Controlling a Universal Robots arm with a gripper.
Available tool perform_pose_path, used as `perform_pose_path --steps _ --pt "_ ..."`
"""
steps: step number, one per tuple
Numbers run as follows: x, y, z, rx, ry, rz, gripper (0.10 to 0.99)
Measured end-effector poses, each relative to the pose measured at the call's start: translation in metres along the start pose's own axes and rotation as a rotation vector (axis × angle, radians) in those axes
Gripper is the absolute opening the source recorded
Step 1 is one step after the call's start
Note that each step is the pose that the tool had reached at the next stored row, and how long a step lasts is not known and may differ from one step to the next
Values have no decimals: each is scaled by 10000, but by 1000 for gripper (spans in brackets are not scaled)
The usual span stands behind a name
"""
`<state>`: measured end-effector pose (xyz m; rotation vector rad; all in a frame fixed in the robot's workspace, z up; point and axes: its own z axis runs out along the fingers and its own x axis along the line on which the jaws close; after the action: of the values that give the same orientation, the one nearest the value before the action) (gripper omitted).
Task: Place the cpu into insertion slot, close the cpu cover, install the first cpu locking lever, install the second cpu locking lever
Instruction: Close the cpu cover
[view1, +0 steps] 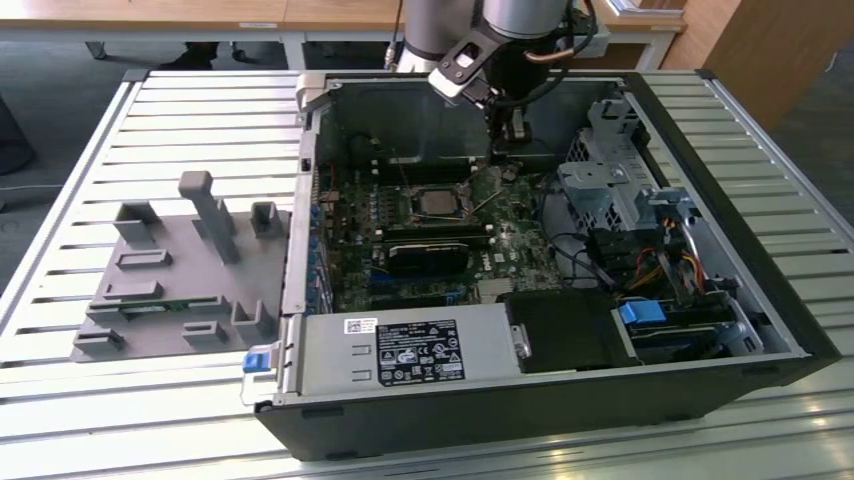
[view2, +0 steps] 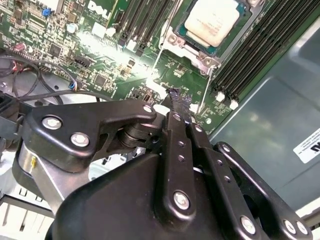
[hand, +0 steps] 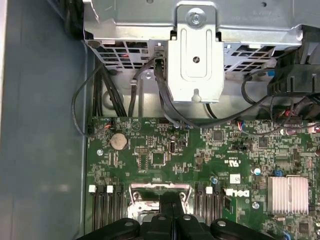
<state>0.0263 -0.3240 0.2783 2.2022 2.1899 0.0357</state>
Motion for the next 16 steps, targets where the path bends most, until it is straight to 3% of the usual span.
perform_pose_path --steps 6,16 --pt "16 22 55 4 -8 154 122" --pt "73 119 146 8 -7 145 122"
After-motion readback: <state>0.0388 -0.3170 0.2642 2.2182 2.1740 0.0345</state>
